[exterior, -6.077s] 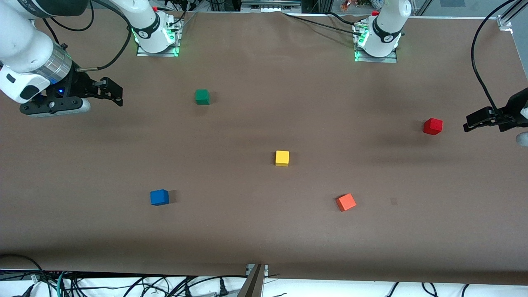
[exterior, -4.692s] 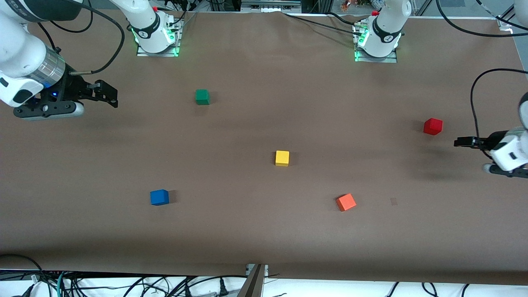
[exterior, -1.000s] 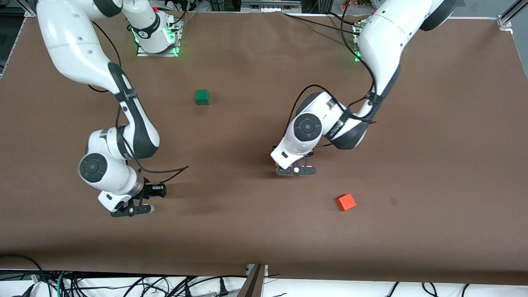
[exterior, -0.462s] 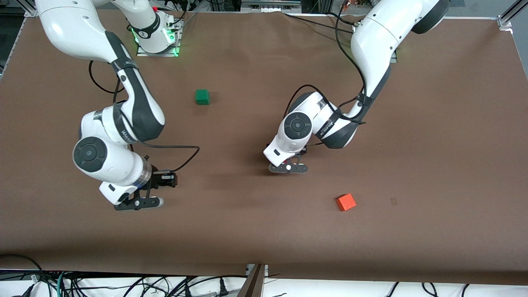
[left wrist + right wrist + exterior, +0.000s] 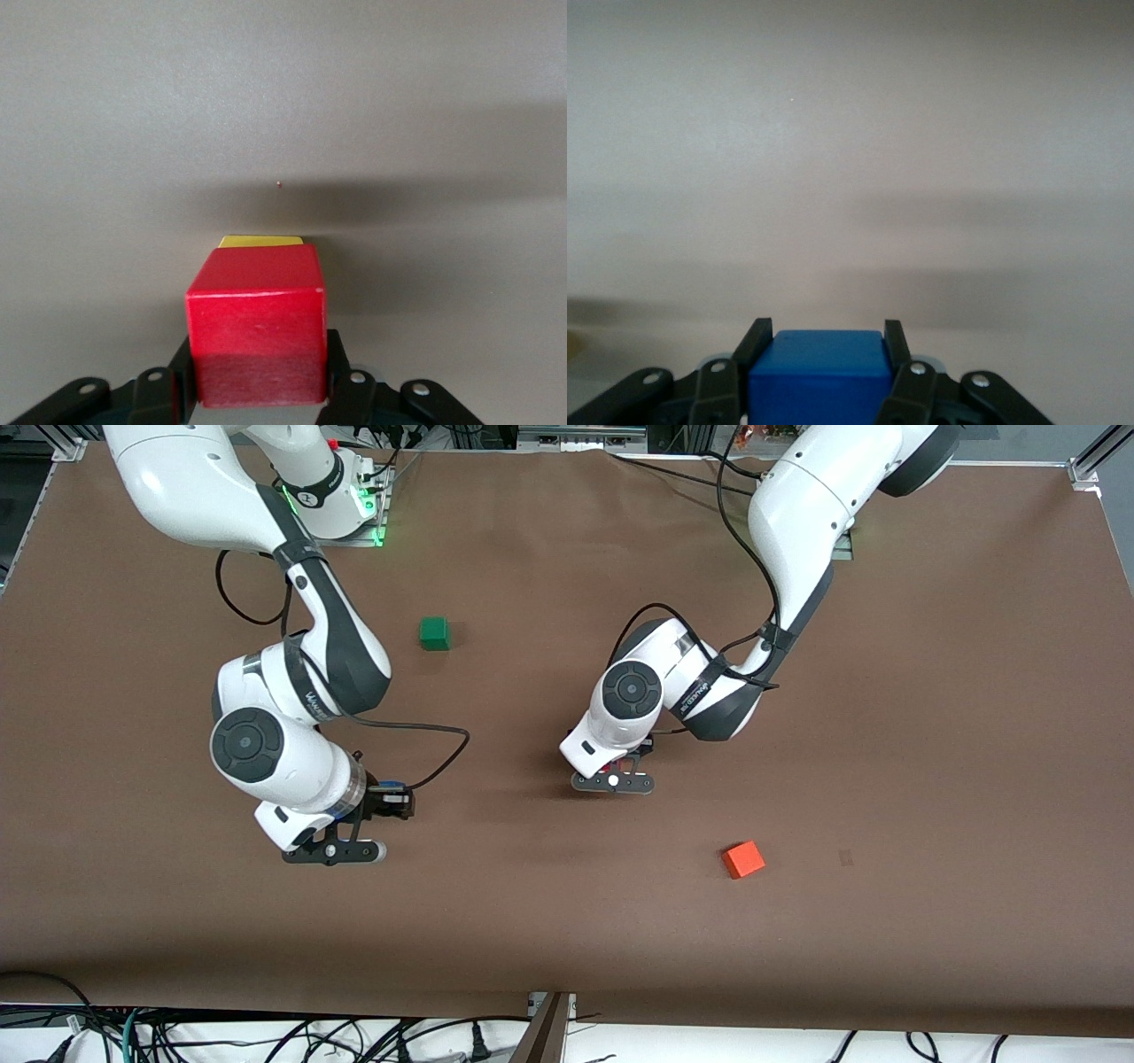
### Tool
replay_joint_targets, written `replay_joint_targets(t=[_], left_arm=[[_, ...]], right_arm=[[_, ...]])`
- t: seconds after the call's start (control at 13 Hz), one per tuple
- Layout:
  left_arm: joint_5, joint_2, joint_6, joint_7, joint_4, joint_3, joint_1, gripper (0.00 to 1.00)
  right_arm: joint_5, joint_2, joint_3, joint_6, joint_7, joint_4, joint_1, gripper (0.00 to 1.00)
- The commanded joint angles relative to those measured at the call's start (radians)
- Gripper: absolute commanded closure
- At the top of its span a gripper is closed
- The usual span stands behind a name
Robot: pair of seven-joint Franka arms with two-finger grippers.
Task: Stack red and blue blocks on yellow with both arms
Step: 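Lower the red cube onto the yellow cube with the left gripper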
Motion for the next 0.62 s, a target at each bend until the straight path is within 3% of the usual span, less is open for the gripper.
replay_joint_targets(t=[0.0, 0.38, 0.46, 0.54], left_arm=[[0.042, -0.002, -0.029, -0.005, 0.014, 0.011, -0.013, 1.0], [0.042, -0.002, -0.038, -0.005, 0.003, 0.01, -0.016, 1.0], [0.042, -0.001, -0.04, -0.007, 0.003, 0.01, -0.016, 0.84], [0.042, -0.001, -0.04, -0.007, 0.001, 0.01, -0.016, 0.25]], right_arm=[[0.003, 0.01, 0.004, -0.02, 0.064, 0.03, 0.026, 0.64], [-0.003, 0.012, 0.002, -0.011, 0.129, 0.03, 0.056, 0.64], [-0.003, 0.012, 0.002, -0.011, 0.132, 0.03, 0.062, 0.64], [-0.004, 0.012, 0.001, -0.011, 0.135, 0.029, 0.068, 0.64]])
